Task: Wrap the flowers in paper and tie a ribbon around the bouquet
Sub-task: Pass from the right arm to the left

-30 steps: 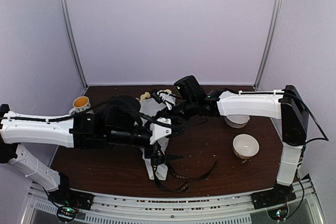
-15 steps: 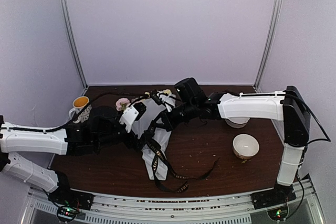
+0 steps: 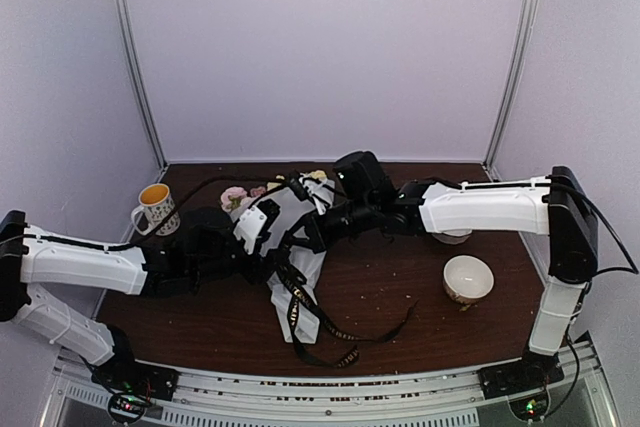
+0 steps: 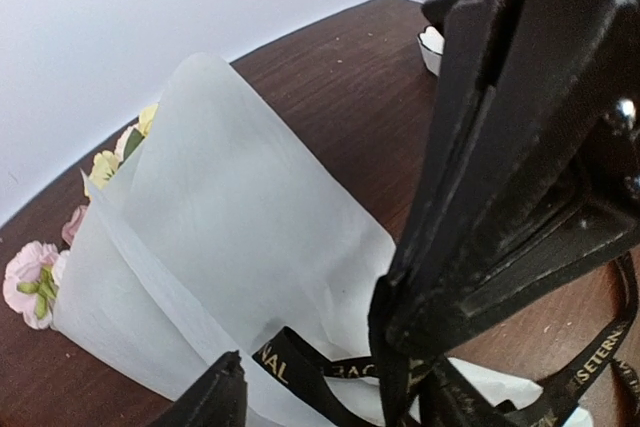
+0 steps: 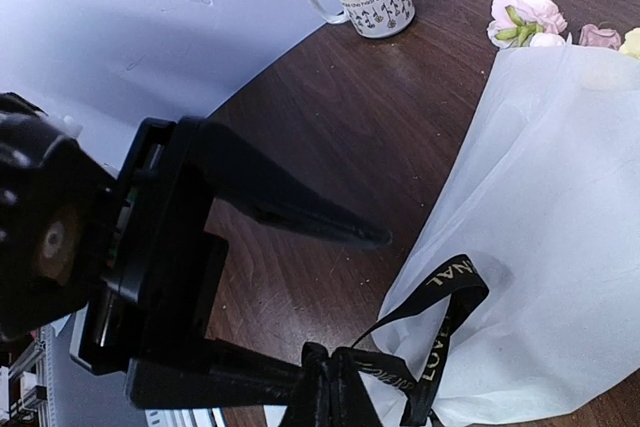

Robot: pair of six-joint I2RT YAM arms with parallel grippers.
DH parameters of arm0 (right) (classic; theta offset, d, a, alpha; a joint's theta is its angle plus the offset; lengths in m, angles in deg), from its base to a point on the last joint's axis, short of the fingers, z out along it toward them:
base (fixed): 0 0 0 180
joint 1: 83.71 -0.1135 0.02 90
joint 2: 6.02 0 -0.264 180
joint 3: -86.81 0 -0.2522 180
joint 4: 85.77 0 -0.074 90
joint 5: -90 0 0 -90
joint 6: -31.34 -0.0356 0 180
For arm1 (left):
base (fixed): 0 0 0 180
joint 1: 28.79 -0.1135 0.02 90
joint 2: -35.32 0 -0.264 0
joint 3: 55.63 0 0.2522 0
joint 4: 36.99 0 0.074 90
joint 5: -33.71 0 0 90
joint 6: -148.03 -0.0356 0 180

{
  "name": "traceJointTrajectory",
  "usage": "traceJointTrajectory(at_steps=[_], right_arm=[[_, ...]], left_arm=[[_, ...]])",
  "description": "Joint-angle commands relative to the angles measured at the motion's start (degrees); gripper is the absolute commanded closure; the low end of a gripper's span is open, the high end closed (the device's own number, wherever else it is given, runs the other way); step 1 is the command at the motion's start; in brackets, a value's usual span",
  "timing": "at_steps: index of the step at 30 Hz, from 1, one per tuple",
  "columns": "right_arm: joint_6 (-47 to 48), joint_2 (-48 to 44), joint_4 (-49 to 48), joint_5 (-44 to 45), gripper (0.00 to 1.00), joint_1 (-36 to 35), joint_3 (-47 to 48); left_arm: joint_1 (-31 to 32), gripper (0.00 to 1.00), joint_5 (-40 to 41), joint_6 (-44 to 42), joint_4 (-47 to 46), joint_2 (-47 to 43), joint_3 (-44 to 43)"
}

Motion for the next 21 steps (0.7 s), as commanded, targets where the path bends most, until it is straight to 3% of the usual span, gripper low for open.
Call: traceJointTrajectory(at_steps=[1,5,10,16,21], right_arm=[[-1.14,-2.53,-1.79,0.08,1.0,-0.79,-0.48],[-0.93,-1.77,-1.17,-2.23,1.0,-0.96,0.18],[1.23,-1.71,1.58,-2.64,0.96,-1.07,0.95],[4.2,-3.13,4.15,0.1,0.67,0.78,1.12],[0.08,-1.24,1.41,2.47,0.62,3.08,0.02]], left_arm=[[-0.79,0.47,-2.03,0.37,-5.79,1.54,0.82],[-1.13,0.64,-5.65,0.38,-7.79,2.22,1.6],[-1.25,1.0,-5.96,0.47,-8.65,1.99,2.48],[-1.44,1.0,-6.07,1.36,-10.79,-0.33,6.31],[-1.48,1.0,-5.61,2.92,-12.88,-1.13,9.05]])
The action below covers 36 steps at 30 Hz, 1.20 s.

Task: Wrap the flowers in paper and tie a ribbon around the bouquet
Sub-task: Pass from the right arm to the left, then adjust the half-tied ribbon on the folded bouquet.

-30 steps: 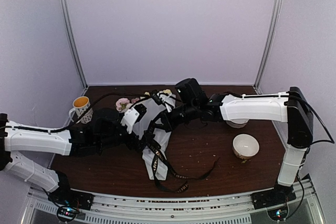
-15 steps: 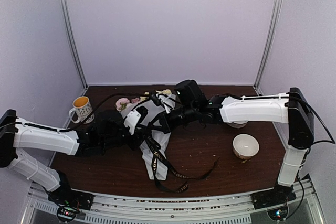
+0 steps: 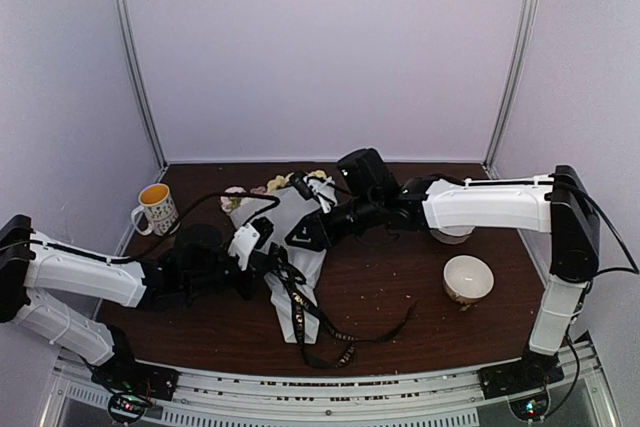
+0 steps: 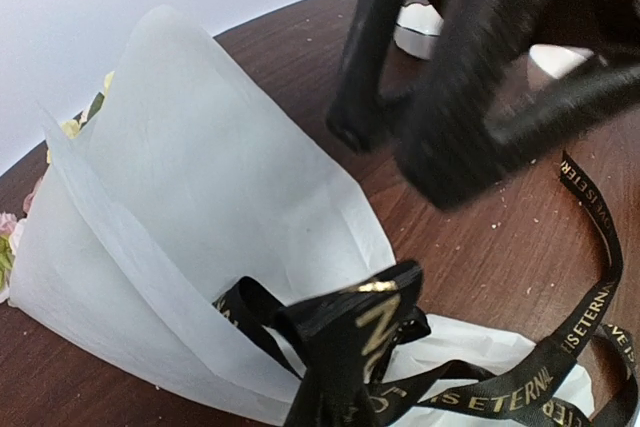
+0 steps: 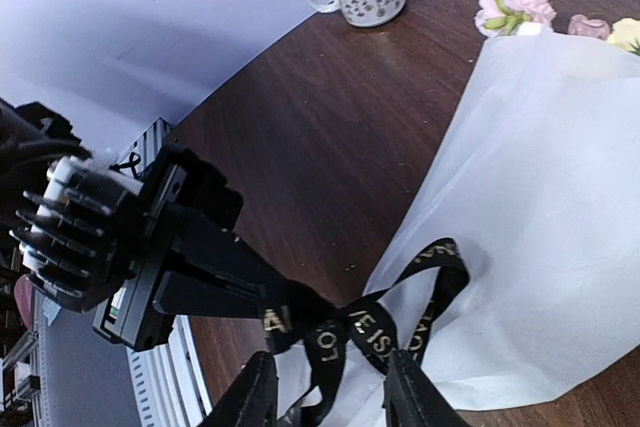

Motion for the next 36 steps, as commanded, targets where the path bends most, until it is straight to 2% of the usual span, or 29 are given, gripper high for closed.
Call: traceJointTrajectory(at_steps=[1,6,20,27,36], right_arm=[[-2.31,0.3,-1.35,4.79,0.62,1.68,0.17],[-2.68,5.93,0.7,6.34,0.67,0.28,2.95],[-4.18,15.75,-0.51,6.0,0.66,-1.16,9.67],[-3.72,16.29,-0.01,12.21,0.71,-1.32,10.92],[-3.1,18.64,0.48,8.96,0.75,-1.7,12.67]], left_arm=[[-0.52,1.0,-0.29,2.22,-5.31,-1.34,1.8],[-0.52,1.0,-0.85,5.07,-8.04,-1.08,4.53],[-0.52,1.0,0.07,7.29,-10.7,-3.17,8.06],[-0.52,1.0,0.62,7.75,-10.76,-4.59,9.2],[-0.52,1.0,0.98,7.77,-11.2,-4.36,9.4]])
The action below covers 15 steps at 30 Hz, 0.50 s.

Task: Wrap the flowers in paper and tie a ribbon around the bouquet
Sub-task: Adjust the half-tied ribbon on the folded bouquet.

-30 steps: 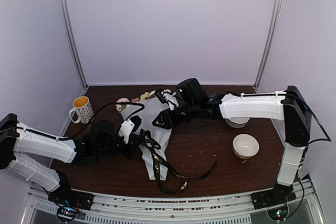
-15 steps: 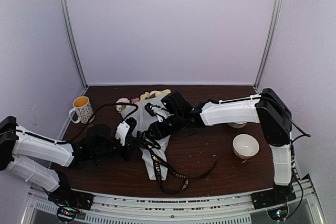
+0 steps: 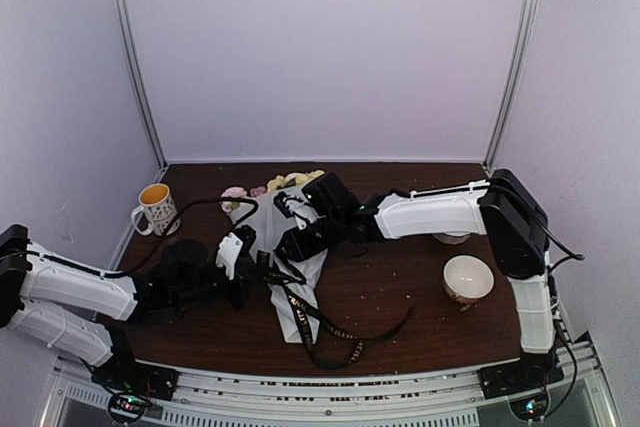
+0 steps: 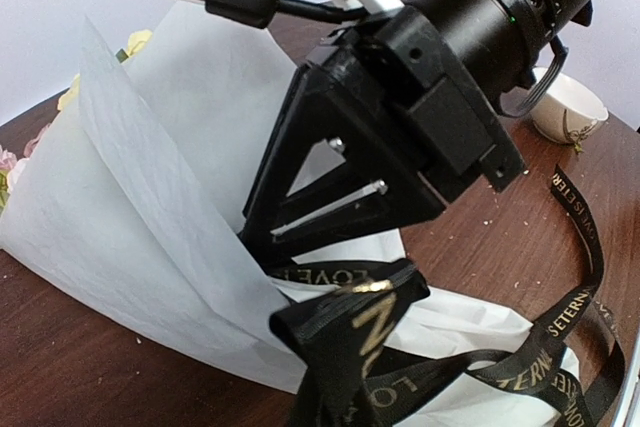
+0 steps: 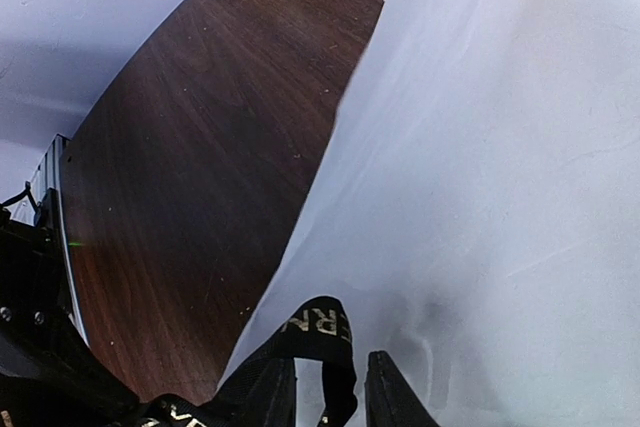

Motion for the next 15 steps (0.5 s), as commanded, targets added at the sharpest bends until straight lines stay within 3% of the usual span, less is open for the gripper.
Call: traceJointTrajectory(at_steps=[1,5,10,15], right_arm=[[0.24,2.1,-0.04,-1.38,0.75,-0.53,2.31],[-0.04,3.12,0.03,-3.92,0.79,-0.64,3.37],[0.26,1.96,-1.32,-5.12,1.0,-0.57,2.68],[1.72,-3.26,-1.58,-2.89,1.0,-0.39,-1.21]], left_arm=[[-0.41,1.0,0.63,0.52,-3.79,-0.51,0.55],[-0.41,1.0,0.7,0.66,-3.71,-0.44,0.46],[-0.41,1.0,1.09,0.5,-3.45,-1.29,0.71],[-0.41,1.0,1.92,0.86,-3.53,-2.47,1.18]])
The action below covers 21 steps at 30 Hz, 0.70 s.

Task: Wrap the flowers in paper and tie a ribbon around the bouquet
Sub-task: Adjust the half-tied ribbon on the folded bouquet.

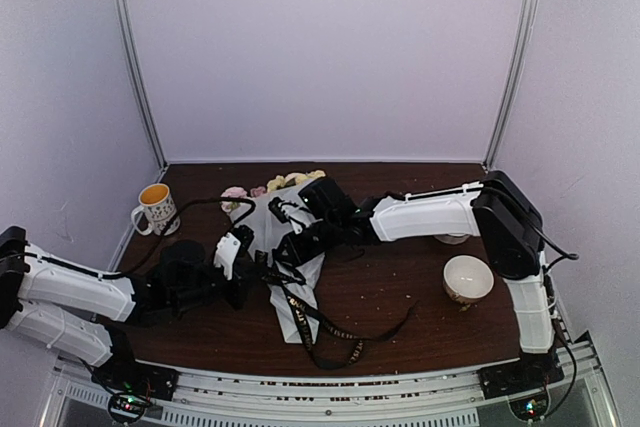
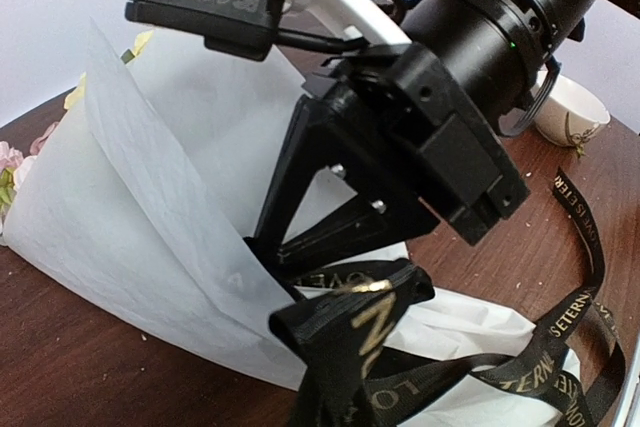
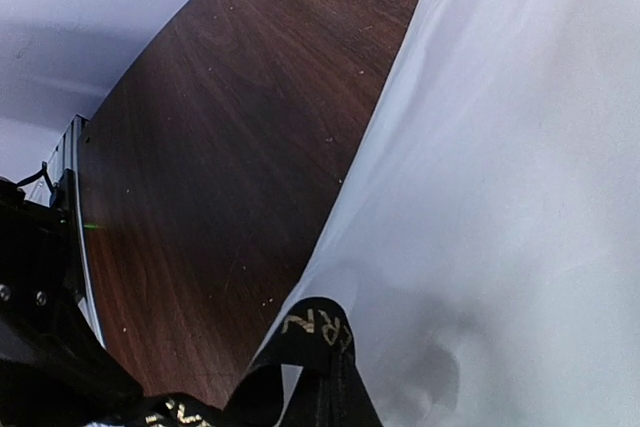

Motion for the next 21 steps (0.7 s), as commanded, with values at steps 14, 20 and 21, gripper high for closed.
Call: traceJointTrajectory(at_steps=[14,20,21], right_arm=[[6.8,-21.66,2.47,-5.54,1.0,-0.75,-17.79],[13.13,-22.29,7.08,-12.15,1.0,-3.26,-20.24],[13.47,-21.65,8.04,-12.24,1.0,-3.44,-19.94]], left_arm=[[-0.43,1.0,0.19,-0.28,-4.87,2.27,-1.22],[-0.43,1.0,-0.04,-0.55,-4.9,3.2,-1.43],[-0.44,1.0,-0.05,-0.58,-5.01,3.32,-1.43]])
